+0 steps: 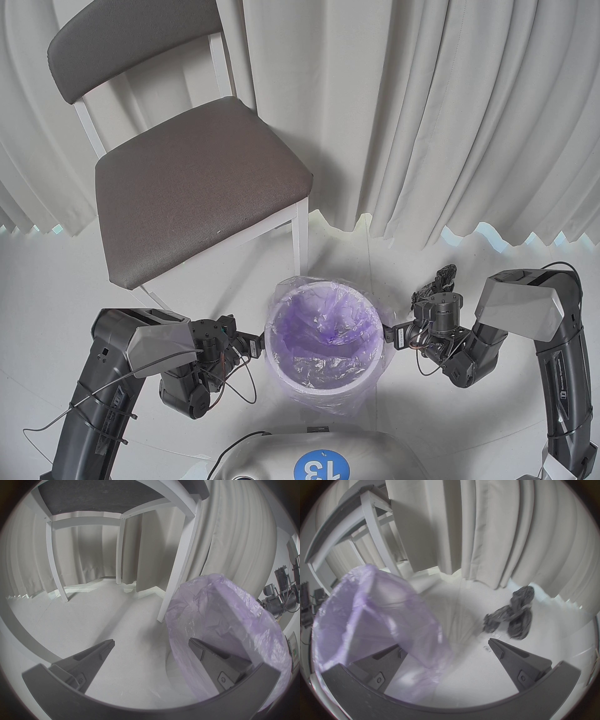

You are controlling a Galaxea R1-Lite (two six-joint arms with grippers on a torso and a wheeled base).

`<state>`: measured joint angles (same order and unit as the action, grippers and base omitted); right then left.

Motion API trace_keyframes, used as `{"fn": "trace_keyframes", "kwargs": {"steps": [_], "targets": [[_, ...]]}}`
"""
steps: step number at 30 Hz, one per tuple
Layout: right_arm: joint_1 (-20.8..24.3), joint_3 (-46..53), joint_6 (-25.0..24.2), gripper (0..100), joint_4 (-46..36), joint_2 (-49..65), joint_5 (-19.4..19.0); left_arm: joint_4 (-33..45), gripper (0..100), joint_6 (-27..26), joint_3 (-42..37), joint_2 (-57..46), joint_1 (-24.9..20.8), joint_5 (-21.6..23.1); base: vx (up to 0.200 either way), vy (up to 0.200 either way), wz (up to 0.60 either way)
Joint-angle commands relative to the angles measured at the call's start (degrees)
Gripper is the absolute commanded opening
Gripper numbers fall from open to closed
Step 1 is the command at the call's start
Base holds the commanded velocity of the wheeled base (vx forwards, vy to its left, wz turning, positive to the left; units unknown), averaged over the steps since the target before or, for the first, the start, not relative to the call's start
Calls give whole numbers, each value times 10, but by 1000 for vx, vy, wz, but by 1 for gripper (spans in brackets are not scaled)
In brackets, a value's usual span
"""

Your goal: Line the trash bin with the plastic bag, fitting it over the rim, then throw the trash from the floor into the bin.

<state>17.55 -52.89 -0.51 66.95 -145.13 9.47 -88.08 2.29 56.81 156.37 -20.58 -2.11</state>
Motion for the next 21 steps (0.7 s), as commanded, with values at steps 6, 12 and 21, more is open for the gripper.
{"fn": "trace_keyframes", "kwargs": {"steps": [6, 12, 21], "targets": [[-10, -28, 13, 100, -6, -17, -1, 17, 100, -16, 27, 10, 0, -31, 0, 0, 0], [-19, -26, 41, 100, -31, -13, -1, 20, 100, -45, 34, 10, 3, -47, 0, 0, 0], [-42, 78, 97, 100, -24, 78, -89, 17, 100, -57, 29, 10, 7, -49, 0, 0, 0]]}}
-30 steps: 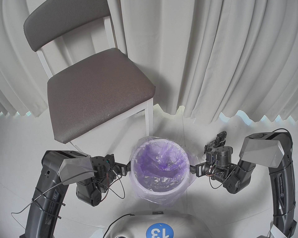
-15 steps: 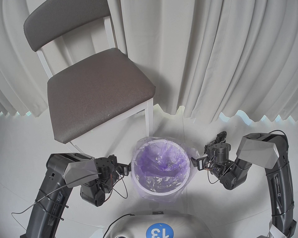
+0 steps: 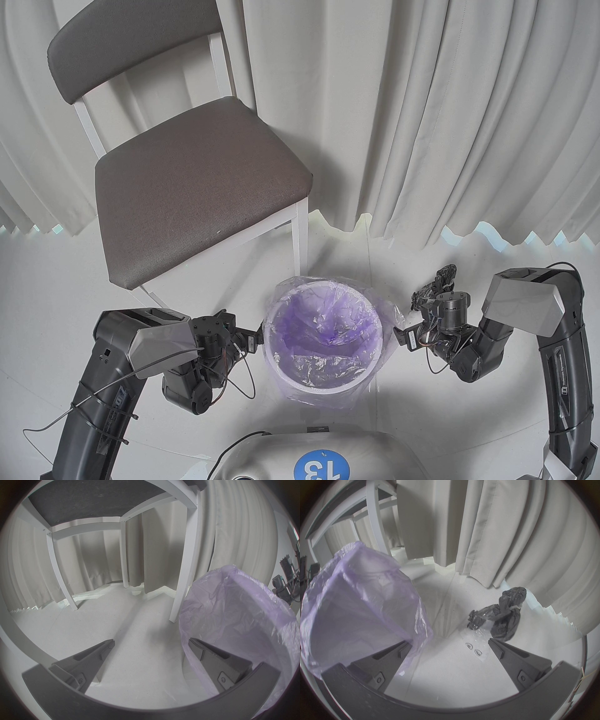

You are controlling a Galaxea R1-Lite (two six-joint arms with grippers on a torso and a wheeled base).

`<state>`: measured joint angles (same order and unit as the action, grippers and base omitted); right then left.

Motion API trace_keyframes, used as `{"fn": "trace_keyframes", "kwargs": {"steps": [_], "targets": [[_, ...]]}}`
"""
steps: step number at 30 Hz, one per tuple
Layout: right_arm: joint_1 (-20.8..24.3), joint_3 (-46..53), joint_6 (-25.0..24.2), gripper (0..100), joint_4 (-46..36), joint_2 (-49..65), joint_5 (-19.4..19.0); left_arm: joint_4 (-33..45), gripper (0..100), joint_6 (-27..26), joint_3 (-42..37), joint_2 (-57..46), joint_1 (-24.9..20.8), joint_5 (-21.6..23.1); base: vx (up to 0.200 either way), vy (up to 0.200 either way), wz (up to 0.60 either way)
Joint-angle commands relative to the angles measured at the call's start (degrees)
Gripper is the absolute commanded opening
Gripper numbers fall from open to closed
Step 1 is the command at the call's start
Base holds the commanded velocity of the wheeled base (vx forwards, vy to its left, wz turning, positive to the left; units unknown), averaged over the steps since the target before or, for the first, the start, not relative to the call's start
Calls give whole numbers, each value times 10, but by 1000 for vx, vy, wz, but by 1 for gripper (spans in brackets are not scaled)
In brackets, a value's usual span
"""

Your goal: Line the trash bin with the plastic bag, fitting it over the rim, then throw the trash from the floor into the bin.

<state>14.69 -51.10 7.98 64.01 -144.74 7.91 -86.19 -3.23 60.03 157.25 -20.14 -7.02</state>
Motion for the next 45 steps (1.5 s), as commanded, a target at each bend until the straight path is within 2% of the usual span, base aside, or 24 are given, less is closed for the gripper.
{"fn": "trace_keyframes", "kwargs": {"steps": [1, 5, 10, 14, 20, 24, 29, 31, 38, 45], "targets": [[-18, 60, 3, 100, 9, 89, -91, -2, 100, -2, -4, 1, 4, 0, 0, 0, 0], [-29, 36, -44, 100, 23, 101, -93, -5, 100, -2, -5, 1, 8, 1, 0, 0, 0], [-33, 1, -77, 100, 29, 93, -91, -5, 100, -2, -4, 1, 10, 3, 0, 0, 0], [-15, -32, -103, 100, 30, 51, -64, -6, 100, -1, -4, 1, 10, 3, 0, 0, 0], [6, -70, -105, 100, 29, -13, -50, -7, 100, -2, -4, 1, 10, 3, 0, 0, 0], [10, -102, -105, 100, 28, -46, -26, -10, 100, -2, -4, 0, 10, 2, 0, 0, 0], [17, -109, -122, 100, 17, -49, -26, -14, 100, -2, -5, 0, 10, 2, 0, 0, 0], [29, -121, -125, 100, -14, -50, -25, -14, 100, -2, -5, 0, 11, 2, 0, 0, 0], [42, -250, -123, 100, -208, -55, -22, -13, 100, -2, -4, 3, 9, 3, 0, 0, 0], [47, -286, -118, 100, -270, -48, -11, -3, 100, -9, -6, 1, 4, 3, 0, 0, 0]]}}
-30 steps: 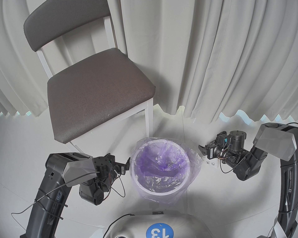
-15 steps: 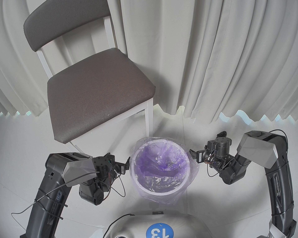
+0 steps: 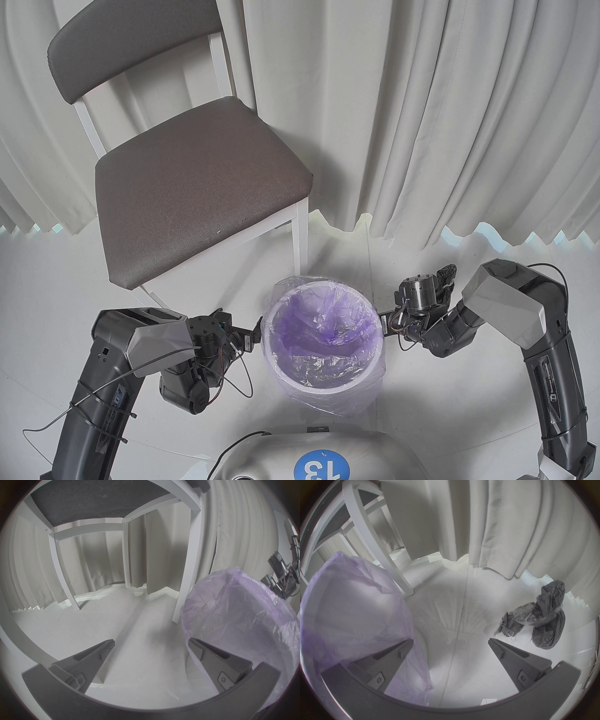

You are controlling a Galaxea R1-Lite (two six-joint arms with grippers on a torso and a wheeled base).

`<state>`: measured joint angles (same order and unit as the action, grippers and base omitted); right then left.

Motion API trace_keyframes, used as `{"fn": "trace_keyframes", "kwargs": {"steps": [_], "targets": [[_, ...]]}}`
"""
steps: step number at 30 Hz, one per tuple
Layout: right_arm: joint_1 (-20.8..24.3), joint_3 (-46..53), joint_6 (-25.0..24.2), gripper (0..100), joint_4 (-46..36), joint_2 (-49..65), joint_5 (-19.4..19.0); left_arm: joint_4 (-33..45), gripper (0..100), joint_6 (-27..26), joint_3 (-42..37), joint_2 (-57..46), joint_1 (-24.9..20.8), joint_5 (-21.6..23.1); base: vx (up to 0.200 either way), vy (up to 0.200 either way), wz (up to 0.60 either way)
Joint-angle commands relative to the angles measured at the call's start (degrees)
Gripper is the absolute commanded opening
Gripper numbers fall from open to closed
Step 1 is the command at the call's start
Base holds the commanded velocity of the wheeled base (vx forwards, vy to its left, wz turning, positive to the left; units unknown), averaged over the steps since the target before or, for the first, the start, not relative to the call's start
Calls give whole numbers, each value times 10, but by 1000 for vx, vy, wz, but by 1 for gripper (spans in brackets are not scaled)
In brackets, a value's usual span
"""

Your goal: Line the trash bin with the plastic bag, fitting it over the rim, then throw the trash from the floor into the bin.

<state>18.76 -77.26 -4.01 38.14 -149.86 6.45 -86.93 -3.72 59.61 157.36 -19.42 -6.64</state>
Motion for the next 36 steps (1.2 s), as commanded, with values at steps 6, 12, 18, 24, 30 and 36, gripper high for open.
{"fn": "trace_keyframes", "kwargs": {"steps": [6, 12, 18, 24, 30, 36], "targets": [[14, 6, 3, 100, -10, 41, 40, 42, 100, -26, 5, -9, -22, 1, 0, 0, 0], [13, 70, 2, 100, -5, 98, 50, 133, 100, -82, 31, -28, -26, -3, 0, 0, 0], [8, 111, 2, 100, -5, 131, 61, 199, 100, -147, 89, -26, -28, -50, 0, 0, 0], [-1, 171, 3, 100, 11, 189, 61, 175, 100, -133, 56, -35, -22, -56, 0, 0, 0], [-5, 229, 3, 100, 18, 268, 61, 77, 100, -79, -20, -70, -23, -57, 0, 0, 0], [44, 321, -2, 100, 30, 323, 62, 19, 100, -48, -122, -108, -10, -51, 0, 0, 0]]}}
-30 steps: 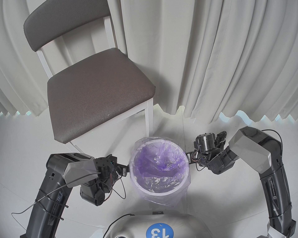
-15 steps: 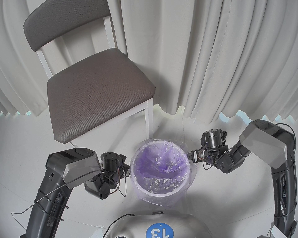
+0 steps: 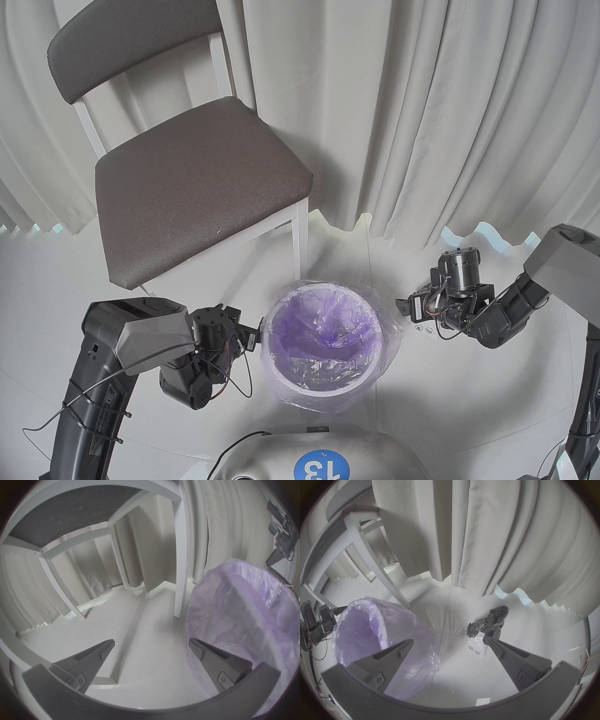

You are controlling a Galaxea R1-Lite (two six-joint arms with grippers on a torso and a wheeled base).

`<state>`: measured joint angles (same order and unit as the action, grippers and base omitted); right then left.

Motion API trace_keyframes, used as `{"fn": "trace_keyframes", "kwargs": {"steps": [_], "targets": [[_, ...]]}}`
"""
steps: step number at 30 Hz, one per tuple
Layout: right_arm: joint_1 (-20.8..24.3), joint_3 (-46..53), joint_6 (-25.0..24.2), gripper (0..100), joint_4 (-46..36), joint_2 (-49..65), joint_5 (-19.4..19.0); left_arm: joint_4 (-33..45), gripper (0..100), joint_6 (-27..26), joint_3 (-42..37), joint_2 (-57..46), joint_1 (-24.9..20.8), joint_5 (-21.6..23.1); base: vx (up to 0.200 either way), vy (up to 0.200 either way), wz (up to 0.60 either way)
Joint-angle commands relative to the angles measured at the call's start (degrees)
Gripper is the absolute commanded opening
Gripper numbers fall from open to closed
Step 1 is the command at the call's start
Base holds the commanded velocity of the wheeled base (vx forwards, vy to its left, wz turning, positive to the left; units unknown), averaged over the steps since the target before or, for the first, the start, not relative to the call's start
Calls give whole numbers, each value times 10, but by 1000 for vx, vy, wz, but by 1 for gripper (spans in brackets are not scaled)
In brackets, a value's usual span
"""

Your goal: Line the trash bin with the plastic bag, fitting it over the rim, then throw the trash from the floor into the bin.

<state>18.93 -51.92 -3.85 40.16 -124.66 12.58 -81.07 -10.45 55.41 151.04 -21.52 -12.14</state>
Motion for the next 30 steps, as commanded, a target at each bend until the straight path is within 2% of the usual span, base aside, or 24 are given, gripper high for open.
{"fn": "trace_keyframes", "kwargs": {"steps": [1, 4, 7, 9, 10, 11, 12, 13, 14, 16, 19, 23, 30], "targets": [[56, 72, -4, 100, 13, 75, 3, -48, 100, 19, -95, -49, 12, 4, 0, 0, 0], [110, 64, 1, 100, 11, 83, 22, -89, 100, 18, -157, -72, 8, 4, 0, 0, 0], [161, 31, 17, 100, -11, 80, 20, -89, 100, 11, -197, -88, 6, 3, 0, 0, 0], [194, 13, 37, 100, -43, 78, 4, -89, 100, 3, -207, -91, 8, 4, 0, 0, 0], [197, 11, 39, 100, -47, 77, 1, -89, 100, 1, -207, -91, 9, 4, 0, 0, 0], [212, 4, 53, 100, -67, 72, -19, -89, 100, -19, -200, -89, 14, 4, 0, 0, 0], [212, 4, 53, 100, -67, 72, -19, -89, 100, -19, -200, -89, 14, 4, 0, 0, 0], [228, 0, 82, 100, -99, 59, -34, -89, 100, -55, -192, -94, 30, 7, 0, 0, 0], [229, -1, 84, 100, -102, 58, -35, -89, 100, -56, -191, -94, 30, 8, 0, 0, 0], [232, -4, 122, 100, -133, 43, -45, -89, 100, -70, -198, -100, 31, 23, 0, 0, 0], [226, -18, 151, 100, -149, 25, -85, -89, 100, -70, -201, -102, 32, 29, 0, 0, 0], [226, -46, 151, 100, -150, -1, -101, -89, 100, -70, -193, -103, 40, 34, 0, 0, 0], [221, -94, 148, 100, -147, -76, -103, -89, 100, -71, -196, -104, 45, 41, 0, 0, 0]]}}
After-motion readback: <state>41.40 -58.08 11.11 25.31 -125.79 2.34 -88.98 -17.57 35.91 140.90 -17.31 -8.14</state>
